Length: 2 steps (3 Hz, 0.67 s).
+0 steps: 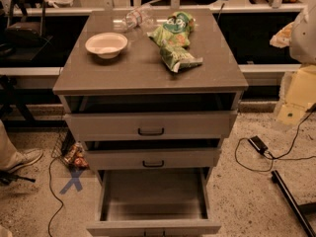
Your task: Place green jalapeno chip bag into bottom drawer
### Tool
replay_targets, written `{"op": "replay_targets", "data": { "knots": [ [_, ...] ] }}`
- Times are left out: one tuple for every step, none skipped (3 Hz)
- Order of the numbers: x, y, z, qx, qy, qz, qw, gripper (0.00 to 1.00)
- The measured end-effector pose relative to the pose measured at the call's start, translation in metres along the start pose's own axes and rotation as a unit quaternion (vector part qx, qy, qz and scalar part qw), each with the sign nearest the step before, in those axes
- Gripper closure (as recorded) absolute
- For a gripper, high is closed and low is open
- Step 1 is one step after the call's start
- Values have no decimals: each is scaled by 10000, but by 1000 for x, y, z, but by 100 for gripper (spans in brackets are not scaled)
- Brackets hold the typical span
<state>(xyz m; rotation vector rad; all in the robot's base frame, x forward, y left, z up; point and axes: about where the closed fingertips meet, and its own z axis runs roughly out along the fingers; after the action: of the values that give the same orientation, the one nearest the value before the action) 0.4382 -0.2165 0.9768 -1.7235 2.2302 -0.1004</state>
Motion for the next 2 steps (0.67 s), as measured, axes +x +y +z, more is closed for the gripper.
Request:
{"op": "replay_targets", "data": {
  "knots": [
    [0, 0, 0, 0, 0, 0, 10000, 0],
    [3, -14, 1, 191, -95, 198, 9996, 0]
  ]
}}
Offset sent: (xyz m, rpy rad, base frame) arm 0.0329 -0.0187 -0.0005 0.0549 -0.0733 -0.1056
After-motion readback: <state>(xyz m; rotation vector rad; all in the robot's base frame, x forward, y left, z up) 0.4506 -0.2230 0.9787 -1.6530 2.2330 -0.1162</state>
